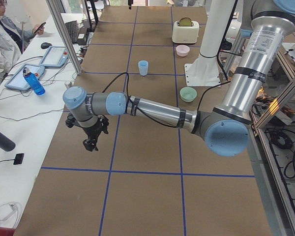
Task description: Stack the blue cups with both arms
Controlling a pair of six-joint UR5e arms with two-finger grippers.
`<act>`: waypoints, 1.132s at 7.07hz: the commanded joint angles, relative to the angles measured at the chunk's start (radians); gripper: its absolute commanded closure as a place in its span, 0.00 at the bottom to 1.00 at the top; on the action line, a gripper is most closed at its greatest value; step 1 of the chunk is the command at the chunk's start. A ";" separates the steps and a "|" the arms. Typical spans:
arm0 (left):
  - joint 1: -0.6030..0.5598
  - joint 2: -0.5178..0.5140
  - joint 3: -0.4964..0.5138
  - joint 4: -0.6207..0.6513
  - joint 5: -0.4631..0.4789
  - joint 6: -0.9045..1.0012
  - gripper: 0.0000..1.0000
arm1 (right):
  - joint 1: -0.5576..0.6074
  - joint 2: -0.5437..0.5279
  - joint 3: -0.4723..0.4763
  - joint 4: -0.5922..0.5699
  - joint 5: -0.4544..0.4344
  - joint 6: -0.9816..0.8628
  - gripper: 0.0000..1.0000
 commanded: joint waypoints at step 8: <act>-0.019 0.200 -0.098 -0.008 0.000 -0.004 0.02 | 0.044 -0.192 0.100 0.001 0.027 -0.096 0.00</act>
